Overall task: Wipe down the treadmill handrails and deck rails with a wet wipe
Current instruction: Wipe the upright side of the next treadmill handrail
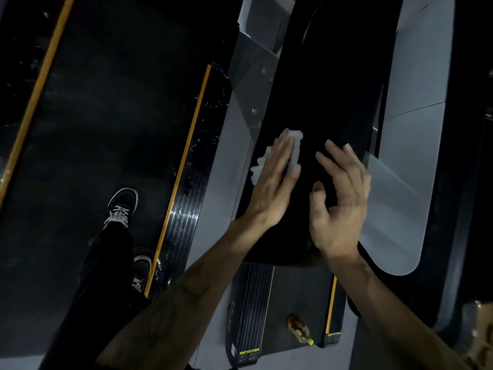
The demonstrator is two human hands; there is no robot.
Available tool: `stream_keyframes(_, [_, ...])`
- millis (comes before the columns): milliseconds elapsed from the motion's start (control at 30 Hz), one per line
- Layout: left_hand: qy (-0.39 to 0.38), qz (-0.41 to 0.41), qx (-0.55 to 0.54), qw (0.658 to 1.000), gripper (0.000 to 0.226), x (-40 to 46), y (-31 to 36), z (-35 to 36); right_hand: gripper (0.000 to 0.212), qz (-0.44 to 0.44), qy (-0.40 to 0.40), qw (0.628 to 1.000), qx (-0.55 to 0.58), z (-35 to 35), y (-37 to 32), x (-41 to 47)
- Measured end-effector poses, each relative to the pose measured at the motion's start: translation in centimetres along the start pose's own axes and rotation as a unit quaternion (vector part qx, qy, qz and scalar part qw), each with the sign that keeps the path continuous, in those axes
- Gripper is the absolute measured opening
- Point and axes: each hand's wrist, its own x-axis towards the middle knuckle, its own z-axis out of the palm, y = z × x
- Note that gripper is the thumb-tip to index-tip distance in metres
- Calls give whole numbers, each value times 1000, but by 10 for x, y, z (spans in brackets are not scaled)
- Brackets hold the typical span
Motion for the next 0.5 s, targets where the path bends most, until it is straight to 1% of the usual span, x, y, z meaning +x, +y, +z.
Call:
stream_keyframes(100, [-7, -61, -9, 998, 65, 33, 3, -10, 46, -3, -2, 1000, -1, 0, 0, 1])
stream_keyframes(167, [-6, -103, -23, 994, 62, 44, -2, -15, 45, -5, 0, 1000, -2, 0, 0, 1])
stream_keyframes(267, [3, -131, -41, 991, 60, 28, -10, -16, 45, -5, 2, 1000, -5, 0, -1, 2])
stream_keyframes(367, [12, -95, -20, 995, 62, -7, -10, -10, 45, -4, 0, 1000, -1, 0, -1, 1])
stream_keyframes(500, [1, 5, 12, 1000, 63, -13, 6, 3, 46, -1, 2, 1000, 5, -1, 0, 0])
